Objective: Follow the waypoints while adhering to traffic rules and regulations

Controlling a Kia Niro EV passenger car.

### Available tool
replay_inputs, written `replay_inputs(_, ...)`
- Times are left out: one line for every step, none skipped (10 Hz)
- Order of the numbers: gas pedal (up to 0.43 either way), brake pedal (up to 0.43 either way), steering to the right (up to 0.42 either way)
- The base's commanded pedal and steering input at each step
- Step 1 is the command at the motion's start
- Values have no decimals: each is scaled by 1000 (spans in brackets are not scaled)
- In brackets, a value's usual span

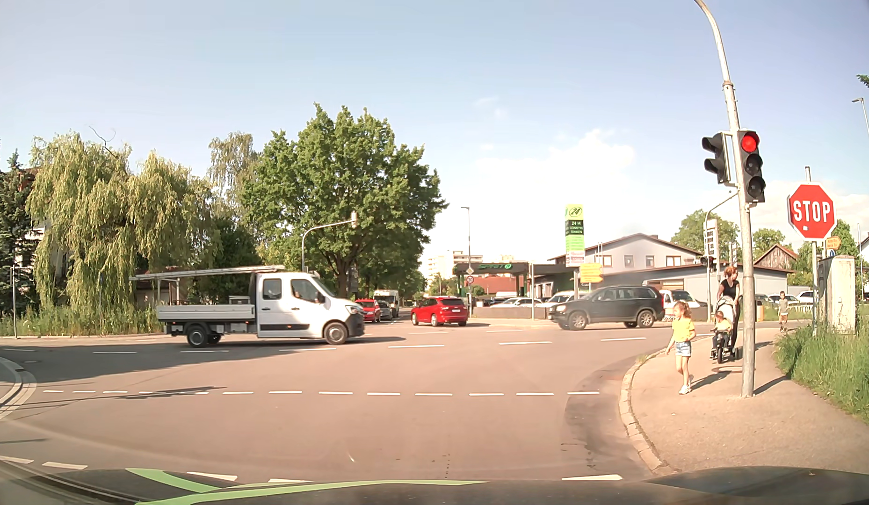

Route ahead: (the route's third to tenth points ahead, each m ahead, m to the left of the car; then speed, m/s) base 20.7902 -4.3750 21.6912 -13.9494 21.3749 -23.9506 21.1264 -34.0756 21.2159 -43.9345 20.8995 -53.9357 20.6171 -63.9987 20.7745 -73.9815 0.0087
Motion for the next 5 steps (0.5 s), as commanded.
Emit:
replay_inputs(0,366,47)
replay_inputs(0,372,47)
replay_inputs(0,415,47)
replay_inputs(0,476,47)
replay_inputs(0,488,47)
